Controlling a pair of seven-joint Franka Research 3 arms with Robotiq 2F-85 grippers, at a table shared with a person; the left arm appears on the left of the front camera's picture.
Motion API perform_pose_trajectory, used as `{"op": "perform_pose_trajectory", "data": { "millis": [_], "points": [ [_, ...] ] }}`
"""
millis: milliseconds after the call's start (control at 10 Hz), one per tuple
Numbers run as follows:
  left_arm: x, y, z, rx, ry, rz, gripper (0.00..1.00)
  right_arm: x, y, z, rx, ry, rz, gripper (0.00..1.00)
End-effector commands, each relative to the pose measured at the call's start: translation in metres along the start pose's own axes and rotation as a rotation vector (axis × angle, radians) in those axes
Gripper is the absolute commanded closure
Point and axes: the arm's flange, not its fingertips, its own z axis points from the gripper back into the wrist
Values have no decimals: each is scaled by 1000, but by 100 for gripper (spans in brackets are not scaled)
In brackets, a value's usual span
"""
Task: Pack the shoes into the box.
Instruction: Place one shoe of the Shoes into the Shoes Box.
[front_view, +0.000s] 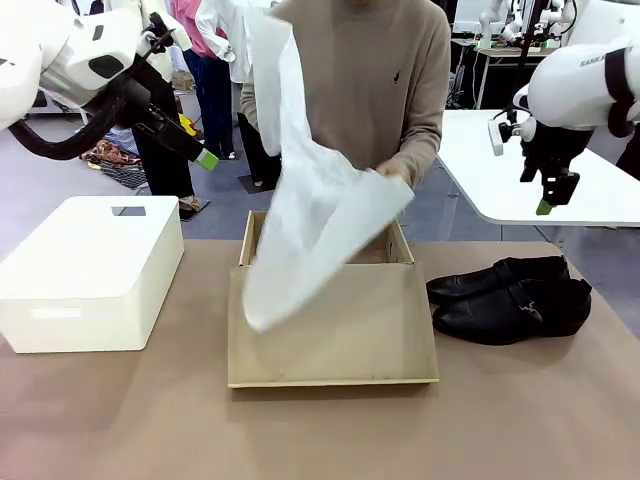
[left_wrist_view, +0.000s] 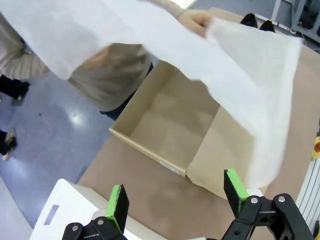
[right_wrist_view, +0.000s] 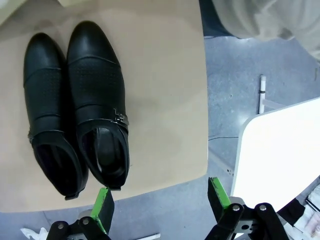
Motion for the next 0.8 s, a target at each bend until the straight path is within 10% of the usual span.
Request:
{"op": "perform_pose_trajectory", "data": {
  "millis": [0, 700],
  "points": [
    [-2, 3, 0, -13, -13, -7, 0, -7, -9, -6, 6, -3, 36, 0],
    [-2, 3, 0, -13, -13, -7, 0, -5, -2, -14, 22, 7, 0, 0]
  ]
}}
